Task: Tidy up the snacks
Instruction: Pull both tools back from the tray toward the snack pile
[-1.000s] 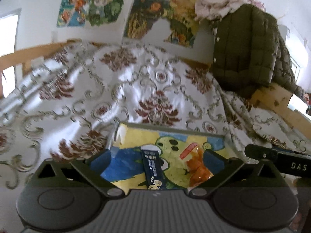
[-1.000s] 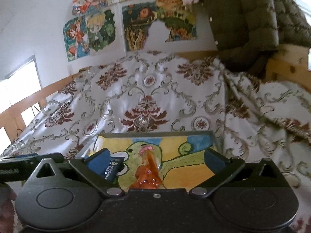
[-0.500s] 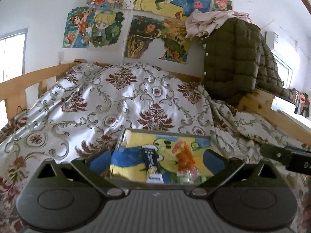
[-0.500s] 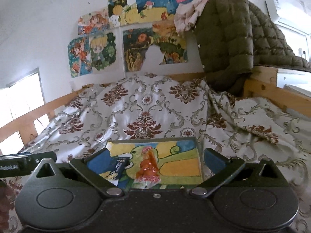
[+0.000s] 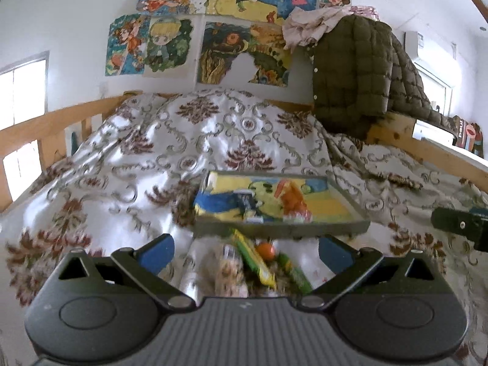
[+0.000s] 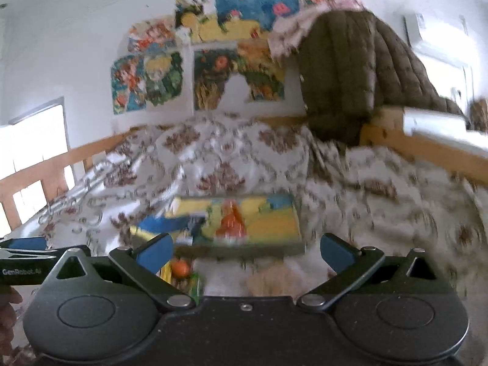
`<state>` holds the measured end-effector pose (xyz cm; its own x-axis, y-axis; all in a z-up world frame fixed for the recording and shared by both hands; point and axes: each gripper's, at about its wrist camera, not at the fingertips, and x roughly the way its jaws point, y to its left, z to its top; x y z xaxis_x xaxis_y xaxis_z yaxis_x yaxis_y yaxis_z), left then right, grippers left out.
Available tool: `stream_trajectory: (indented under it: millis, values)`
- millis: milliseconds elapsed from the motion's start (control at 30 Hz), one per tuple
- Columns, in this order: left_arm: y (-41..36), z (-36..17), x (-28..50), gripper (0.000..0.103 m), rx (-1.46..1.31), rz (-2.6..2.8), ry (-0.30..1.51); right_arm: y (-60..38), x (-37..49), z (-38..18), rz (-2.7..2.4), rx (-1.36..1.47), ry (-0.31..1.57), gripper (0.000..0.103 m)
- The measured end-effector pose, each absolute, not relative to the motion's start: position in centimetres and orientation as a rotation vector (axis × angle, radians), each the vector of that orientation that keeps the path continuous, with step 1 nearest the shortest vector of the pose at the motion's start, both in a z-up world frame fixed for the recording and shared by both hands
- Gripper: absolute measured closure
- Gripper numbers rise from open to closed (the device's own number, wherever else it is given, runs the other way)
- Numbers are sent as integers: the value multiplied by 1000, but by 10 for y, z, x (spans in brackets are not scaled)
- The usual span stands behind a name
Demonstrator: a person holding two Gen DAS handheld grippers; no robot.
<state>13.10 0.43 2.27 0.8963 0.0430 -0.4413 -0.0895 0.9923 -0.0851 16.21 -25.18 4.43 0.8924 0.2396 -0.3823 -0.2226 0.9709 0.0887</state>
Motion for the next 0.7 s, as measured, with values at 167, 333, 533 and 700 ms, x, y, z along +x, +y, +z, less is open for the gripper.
stream_trajectory:
  millis: [167, 333, 533, 700]
  values:
    - [6, 4, 98, 0, -106, 65, 508, -256, 135, 22, 219, 68, 508, 1]
    - [4, -9, 73, 0, -90, 39, 539, -258, 109, 5, 204, 60, 581, 1]
    - [-2, -24, 61, 0, -83, -2, 610, -260, 91, -11, 184, 44, 686, 1]
    - [-9, -38, 57, 0, -84, -34, 689, -261, 83, -24, 140, 7, 764, 1]
